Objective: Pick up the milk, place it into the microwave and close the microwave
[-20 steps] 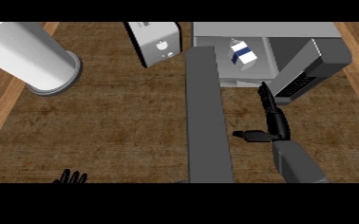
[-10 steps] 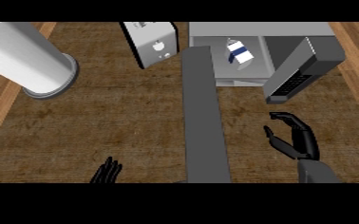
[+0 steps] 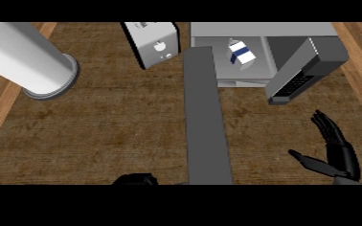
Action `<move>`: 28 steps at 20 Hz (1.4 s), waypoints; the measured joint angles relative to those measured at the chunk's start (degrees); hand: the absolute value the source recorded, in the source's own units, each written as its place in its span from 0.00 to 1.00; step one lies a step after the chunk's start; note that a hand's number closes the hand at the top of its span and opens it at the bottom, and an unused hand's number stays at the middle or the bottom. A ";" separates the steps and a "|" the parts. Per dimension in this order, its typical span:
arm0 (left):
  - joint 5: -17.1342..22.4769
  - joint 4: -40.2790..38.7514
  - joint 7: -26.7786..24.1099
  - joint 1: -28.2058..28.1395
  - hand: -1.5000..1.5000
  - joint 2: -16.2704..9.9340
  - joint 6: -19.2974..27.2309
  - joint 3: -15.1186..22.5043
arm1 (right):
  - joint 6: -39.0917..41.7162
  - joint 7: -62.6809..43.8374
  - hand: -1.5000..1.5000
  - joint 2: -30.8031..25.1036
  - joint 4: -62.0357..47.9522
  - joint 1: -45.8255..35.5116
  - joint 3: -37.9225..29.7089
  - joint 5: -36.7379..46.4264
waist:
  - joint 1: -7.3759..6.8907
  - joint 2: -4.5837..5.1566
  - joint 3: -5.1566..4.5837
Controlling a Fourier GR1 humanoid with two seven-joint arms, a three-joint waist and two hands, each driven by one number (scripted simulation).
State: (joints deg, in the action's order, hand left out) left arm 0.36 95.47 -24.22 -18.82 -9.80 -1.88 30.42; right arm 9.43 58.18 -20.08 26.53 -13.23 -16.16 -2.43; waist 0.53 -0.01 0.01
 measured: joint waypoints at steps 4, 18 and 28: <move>-2.78 -5.00 1.27 5.06 1.00 4.27 3.35 -0.43 | 1.41 -0.17 0.00 -1.92 0.93 3.08 -0.79 -1.66 | -0.10 0.00 0.01; -7.31 -24.30 15.07 25.80 1.00 9.28 -2.22 4.88 | 6.53 -2.64 0.00 -7.57 3.13 4.94 -1.09 -5.30 | 1.01 0.26 0.10; 1.49 -34.66 12.20 37.02 1.00 9.31 6.45 18.09 | 8.80 -3.49 0.00 -7.96 8.56 5.11 1.13 -7.08 | 2.79 0.51 -0.04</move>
State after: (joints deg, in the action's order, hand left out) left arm 1.85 60.81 -12.02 18.20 -0.49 4.57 48.51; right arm 18.22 54.69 -28.05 35.08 -8.13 -15.03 -9.51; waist 3.32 0.50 -0.03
